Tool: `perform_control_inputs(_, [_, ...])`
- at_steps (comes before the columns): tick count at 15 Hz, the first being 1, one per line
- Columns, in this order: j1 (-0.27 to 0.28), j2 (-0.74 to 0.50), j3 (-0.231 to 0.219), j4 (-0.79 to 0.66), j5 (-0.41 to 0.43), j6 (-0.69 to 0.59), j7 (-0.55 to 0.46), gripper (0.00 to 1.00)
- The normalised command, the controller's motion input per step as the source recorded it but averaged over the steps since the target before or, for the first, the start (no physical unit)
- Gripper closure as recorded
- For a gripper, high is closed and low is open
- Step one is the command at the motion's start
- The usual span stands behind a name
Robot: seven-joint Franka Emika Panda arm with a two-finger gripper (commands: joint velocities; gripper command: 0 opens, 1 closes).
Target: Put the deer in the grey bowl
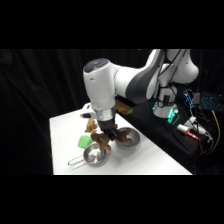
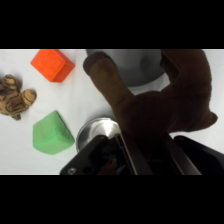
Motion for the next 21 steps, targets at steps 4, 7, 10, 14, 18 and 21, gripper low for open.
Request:
perform_control_inputs(4, [-0.066, -0.47, 0.019, -0.53, 0.044, 0.11, 0.11, 0.96])
perform_control_inputs(7, [-0.096, -0.35, -0.001, -0.48, 0.041, 0.29, 0.06, 0.96])
perform_control_inputs(10, [-0.129, -0.17, -0.007, -0.38, 0.139, 0.46, -0.04, 0.96])
perform_control_inputs(14, [-0.096, -0.03, 0.004, -0.24, 0.194, 0.38, -0.09, 0.96])
perform_control_inputs(18, [-0.049, 0.0, 0.037, -0.12, 0.193, 0.22, -0.14, 0.9])
perform_control_inputs(21, [-0.026, -0.02, 0.057, -0.08, 0.167, 0.16, -0.14, 0.54])
